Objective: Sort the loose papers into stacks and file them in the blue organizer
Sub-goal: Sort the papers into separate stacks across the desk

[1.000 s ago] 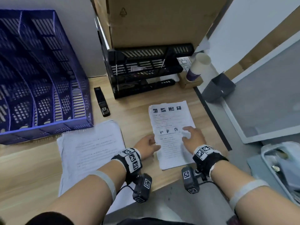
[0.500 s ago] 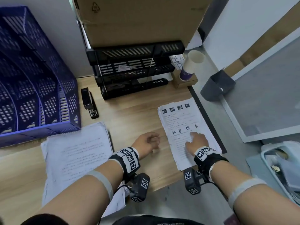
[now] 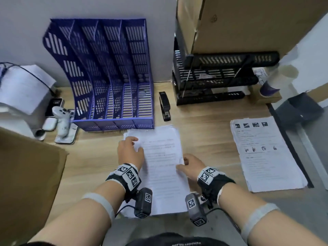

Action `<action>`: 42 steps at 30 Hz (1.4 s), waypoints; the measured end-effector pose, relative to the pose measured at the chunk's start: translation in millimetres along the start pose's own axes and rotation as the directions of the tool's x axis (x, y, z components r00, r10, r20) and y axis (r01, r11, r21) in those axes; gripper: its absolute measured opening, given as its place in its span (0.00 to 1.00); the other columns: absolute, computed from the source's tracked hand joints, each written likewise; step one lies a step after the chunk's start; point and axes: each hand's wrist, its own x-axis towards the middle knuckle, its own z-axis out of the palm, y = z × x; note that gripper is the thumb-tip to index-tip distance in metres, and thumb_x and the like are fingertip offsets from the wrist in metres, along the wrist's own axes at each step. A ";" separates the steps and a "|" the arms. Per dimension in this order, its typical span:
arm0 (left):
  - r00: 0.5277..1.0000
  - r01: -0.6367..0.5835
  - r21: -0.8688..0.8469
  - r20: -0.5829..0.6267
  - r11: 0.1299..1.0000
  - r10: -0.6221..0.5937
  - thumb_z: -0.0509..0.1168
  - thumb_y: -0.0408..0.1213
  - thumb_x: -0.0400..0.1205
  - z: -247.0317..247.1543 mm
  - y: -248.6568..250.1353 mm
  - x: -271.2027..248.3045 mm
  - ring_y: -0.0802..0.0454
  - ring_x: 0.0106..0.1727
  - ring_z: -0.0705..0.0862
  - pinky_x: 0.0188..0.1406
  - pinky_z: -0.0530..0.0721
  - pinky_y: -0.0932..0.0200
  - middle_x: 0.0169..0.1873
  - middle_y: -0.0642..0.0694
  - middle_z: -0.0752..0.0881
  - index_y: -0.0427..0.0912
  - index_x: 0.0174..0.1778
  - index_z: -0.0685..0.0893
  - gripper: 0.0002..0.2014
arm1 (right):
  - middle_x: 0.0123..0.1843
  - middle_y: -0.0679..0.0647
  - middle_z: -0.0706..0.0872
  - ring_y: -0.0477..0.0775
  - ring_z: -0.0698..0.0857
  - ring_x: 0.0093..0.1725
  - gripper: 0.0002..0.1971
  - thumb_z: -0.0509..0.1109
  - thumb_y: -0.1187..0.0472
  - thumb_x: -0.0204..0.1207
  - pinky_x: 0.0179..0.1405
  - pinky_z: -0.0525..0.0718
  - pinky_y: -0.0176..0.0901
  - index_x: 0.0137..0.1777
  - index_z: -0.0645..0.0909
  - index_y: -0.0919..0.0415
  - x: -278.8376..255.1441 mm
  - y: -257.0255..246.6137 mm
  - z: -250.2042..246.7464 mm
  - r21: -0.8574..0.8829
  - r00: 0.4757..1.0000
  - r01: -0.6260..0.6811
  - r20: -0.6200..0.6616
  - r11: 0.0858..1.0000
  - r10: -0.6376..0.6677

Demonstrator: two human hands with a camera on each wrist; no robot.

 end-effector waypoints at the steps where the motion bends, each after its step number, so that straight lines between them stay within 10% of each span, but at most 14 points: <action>1: 0.999 0.033 0.053 0.015 0.998 -0.034 0.68 0.30 0.77 -10.7 -11.6 1.4 0.40 0.57 0.81 0.63 0.81 0.48 0.58 0.37 0.79 0.41 0.63 0.81 0.18 | 0.53 0.52 0.89 0.54 0.87 0.50 0.17 0.69 0.53 0.72 0.56 0.87 0.52 0.59 0.81 0.57 -1.5 -6.9 8.1 -0.045 1.000 0.008 -0.026 0.999 -0.010; 6: 0.986 0.088 0.109 0.131 0.990 -0.102 0.67 0.30 0.79 -44.2 -53.9 2.8 0.37 0.62 0.81 0.69 0.78 0.49 0.65 0.35 0.77 0.35 0.71 0.78 0.22 | 0.60 0.56 0.85 0.57 0.86 0.54 0.19 0.69 0.53 0.71 0.52 0.85 0.45 0.61 0.83 0.55 -5.9 -27.8 39.2 -0.107 0.995 0.023 -0.096 0.994 -0.033; 11: 0.976 0.126 0.035 0.173 0.991 -0.131 0.64 0.26 0.77 -57.2 -70.2 5.9 0.43 0.44 0.80 0.52 0.77 0.57 0.44 0.41 0.82 0.39 0.52 0.82 0.09 | 0.56 0.54 0.77 0.53 0.79 0.53 0.16 0.64 0.60 0.76 0.50 0.77 0.41 0.63 0.82 0.52 -14.6 -40.4 59.1 -0.071 0.965 0.045 -0.254 0.996 -0.062; 16: 0.952 0.146 -0.107 0.285 0.984 -0.110 0.64 0.27 0.81 -48.2 -61.5 1.1 0.49 0.51 0.85 0.67 0.81 0.56 0.49 0.48 0.88 0.40 0.64 0.85 0.16 | 0.49 0.53 0.84 0.57 0.85 0.43 0.12 0.64 0.63 0.74 0.42 0.86 0.49 0.56 0.77 0.53 -22.3 -33.3 50.6 0.003 0.924 0.010 -0.382 1.000 -0.008; 22: 0.943 0.078 -0.098 0.330 0.992 -0.042 0.75 0.34 0.75 -23.6 -34.4 -2.0 0.43 0.58 0.83 0.64 0.82 0.52 0.60 0.39 0.82 0.42 0.71 0.74 0.29 | 0.50 0.51 0.86 0.56 0.84 0.44 0.15 0.60 0.68 0.77 0.42 0.78 0.40 0.59 0.79 0.53 -33.0 -7.8 2.0 0.189 0.882 -0.042 -0.455 0.981 0.125; 30: 0.785 0.223 -0.219 0.618 0.950 -0.042 0.73 0.40 0.80 26.8 23.8 -16.6 0.38 0.55 0.90 0.57 0.89 0.39 0.57 0.39 0.91 0.38 0.61 0.86 0.16 | 0.54 0.49 0.84 0.52 0.82 0.55 0.08 0.66 0.65 0.79 0.56 0.79 0.44 0.54 0.78 0.53 -46.8 28.7 -75.0 0.307 0.890 -0.005 -0.432 0.952 0.145; 36: 0.791 0.180 -0.294 0.610 0.939 0.039 0.70 0.37 0.82 46.8 57.9 -26.5 0.39 0.53 0.91 0.58 0.89 0.37 0.53 0.39 0.92 0.43 0.56 0.88 0.08 | 0.50 0.46 0.87 0.50 0.84 0.53 0.07 0.67 0.66 0.78 0.52 0.80 0.42 0.47 0.80 0.52 -54.5 49.6 -108.7 0.393 0.885 0.049 -0.444 0.918 0.143; 42: 0.830 0.129 -0.261 0.557 0.957 0.040 0.68 0.35 0.83 70.7 73.9 -29.9 0.43 0.51 0.90 0.57 0.88 0.49 0.58 0.40 0.91 0.40 0.65 0.84 0.14 | 0.58 0.54 0.85 0.51 0.84 0.52 0.17 0.69 0.65 0.76 0.51 0.82 0.45 0.64 0.75 0.56 -51.3 73.9 -118.5 0.456 0.843 0.028 -0.489 0.889 0.224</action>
